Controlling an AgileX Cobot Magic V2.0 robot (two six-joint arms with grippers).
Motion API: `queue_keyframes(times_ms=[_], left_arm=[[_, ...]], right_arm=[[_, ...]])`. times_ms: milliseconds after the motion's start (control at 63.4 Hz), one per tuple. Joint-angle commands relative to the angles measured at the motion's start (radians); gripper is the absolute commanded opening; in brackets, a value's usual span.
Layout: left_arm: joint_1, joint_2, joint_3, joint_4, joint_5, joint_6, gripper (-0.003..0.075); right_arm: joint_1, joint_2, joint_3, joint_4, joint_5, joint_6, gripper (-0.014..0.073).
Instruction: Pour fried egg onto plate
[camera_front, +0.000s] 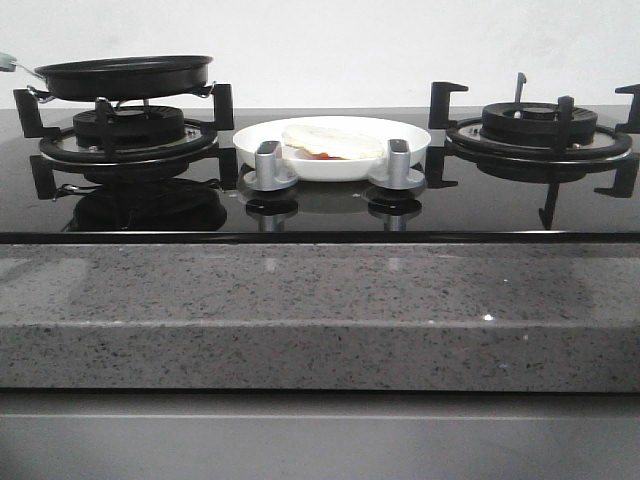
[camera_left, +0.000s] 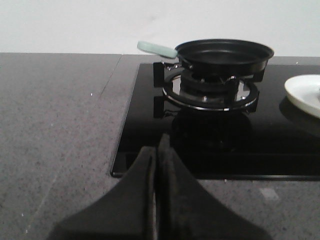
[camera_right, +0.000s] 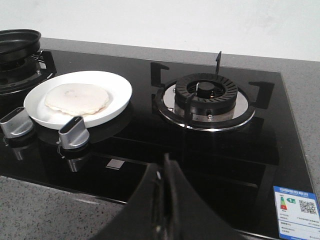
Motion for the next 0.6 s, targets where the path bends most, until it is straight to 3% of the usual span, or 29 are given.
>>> queue_keyframes(times_ms=[0,236,583], left_arm=[[-0.009,-0.044,0.047,0.000,-0.104,-0.012,-0.0020],[-0.009,-0.069,0.164,-0.002,-0.181,-0.012,-0.0020],[-0.009,-0.068,0.162,-0.004,-0.198,-0.012,-0.0020]], right_arm=[[-0.002,0.005,-0.029,-0.001,-0.080,-0.006,-0.0117],[-0.002,0.005,-0.029,-0.001,-0.078,-0.006,-0.0117],[-0.002,0.005,-0.029,-0.001,-0.077,-0.006,-0.0117]])
